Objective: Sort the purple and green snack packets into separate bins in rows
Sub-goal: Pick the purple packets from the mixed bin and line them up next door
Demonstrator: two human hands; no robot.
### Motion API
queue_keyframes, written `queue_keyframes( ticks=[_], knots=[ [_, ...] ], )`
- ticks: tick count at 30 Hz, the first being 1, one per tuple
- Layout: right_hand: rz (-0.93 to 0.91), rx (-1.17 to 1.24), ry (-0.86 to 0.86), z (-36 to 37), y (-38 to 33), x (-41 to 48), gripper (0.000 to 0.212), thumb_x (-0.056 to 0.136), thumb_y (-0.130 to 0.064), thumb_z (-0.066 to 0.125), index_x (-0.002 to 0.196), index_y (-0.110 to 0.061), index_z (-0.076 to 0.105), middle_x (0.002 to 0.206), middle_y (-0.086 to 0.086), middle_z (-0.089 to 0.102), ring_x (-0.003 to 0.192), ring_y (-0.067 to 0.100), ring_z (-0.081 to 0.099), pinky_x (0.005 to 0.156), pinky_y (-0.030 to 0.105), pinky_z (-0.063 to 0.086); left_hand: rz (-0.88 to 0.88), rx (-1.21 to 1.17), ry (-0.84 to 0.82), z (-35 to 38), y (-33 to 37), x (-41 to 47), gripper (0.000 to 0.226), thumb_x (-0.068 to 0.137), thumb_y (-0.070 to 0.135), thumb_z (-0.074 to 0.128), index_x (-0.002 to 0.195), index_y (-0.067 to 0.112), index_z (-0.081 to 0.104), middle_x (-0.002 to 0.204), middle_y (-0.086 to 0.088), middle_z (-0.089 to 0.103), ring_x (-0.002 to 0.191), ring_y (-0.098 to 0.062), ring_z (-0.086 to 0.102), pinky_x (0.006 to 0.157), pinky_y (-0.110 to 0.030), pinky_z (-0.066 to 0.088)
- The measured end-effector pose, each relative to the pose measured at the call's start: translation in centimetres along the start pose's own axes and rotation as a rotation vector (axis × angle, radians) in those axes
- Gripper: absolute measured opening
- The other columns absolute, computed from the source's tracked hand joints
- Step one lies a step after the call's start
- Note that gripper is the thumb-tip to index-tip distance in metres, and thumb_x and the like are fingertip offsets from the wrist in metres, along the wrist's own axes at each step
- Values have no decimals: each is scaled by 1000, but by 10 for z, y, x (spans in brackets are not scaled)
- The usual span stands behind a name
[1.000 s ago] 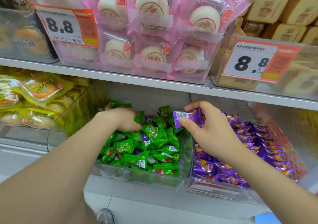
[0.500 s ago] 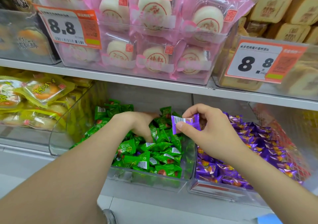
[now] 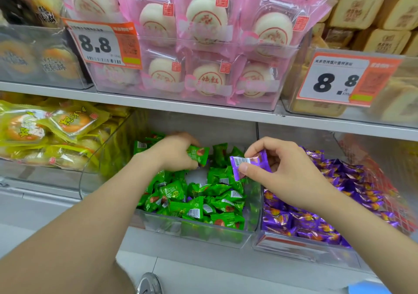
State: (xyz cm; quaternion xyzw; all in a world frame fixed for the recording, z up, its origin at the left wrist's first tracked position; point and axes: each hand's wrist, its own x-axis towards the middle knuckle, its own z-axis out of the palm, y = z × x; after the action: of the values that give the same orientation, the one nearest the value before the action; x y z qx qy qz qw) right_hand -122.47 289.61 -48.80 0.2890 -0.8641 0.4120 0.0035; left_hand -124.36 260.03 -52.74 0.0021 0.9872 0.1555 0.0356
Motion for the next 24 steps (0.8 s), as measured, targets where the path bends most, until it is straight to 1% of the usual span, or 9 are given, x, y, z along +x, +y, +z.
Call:
queue_keyframes(
  ticks=[3,5,8,11,14,15,17,21,24],
  knots=[
    [-9,0,17,1,-2,0,20,86,-47,81,94,-33,69,80,-7,72,63,17,60,68,34,52,-27,-234,77,-17,4,-12,46,75,41,90,115,29,71,117,0,68,92,-14,69,76,-25,57],
    [-24,2,20,2,-7,0,20,88,-46,79,98,-34,67,81,-8,72,59,12,54,66,29,48,-12,-333,37,-22,4,-19,35,74,39,92,100,27,72,96,1,71,74,-11,68,63,-24,55],
    [-27,0,-15,4,-13,1,15,91,-47,74,96,-34,68,78,-2,74,57,14,55,64,33,50,62,-383,-100,-21,6,-29,26,74,35,90,91,21,75,84,-1,75,69,-9,63,68,-29,52],
    [-19,-40,15,6,-16,1,20,87,-54,76,88,-34,74,72,-4,74,57,8,58,64,30,50,146,-339,-144,-18,12,-33,25,72,41,89,88,32,73,80,13,71,68,-6,60,70,-36,54],
    [-11,-47,57,5,-19,0,24,81,-58,79,91,-37,77,74,-15,74,65,7,65,70,25,48,193,-221,-159,-17,15,-35,51,64,53,94,106,48,65,103,24,66,91,4,60,84,-28,50],
    [-10,-52,56,5,-20,-1,24,80,-58,81,92,-38,77,75,-17,73,67,7,66,73,24,48,200,-209,-163,-17,15,-35,59,64,47,96,113,49,63,112,22,63,97,5,60,87,-25,49],
    [0,-59,30,4,-19,-1,27,76,-53,85,97,-38,77,78,-17,74,70,7,68,77,28,53,203,-260,-169,-17,16,-37,62,70,23,94,120,42,62,115,13,62,87,6,61,77,-17,50],
    [19,-37,-7,2,-15,-2,33,74,-29,87,103,-37,74,78,-13,75,67,7,68,78,32,57,223,-306,10,-21,22,-37,45,77,10,84,110,34,67,104,12,70,80,3,65,76,-18,50],
    [14,-90,55,-2,-11,-2,23,78,-38,83,99,-39,74,80,-18,73,72,5,67,82,32,54,210,-344,86,-22,27,-37,37,75,15,90,102,35,72,95,14,76,82,-4,71,82,-30,59]
  ],
)
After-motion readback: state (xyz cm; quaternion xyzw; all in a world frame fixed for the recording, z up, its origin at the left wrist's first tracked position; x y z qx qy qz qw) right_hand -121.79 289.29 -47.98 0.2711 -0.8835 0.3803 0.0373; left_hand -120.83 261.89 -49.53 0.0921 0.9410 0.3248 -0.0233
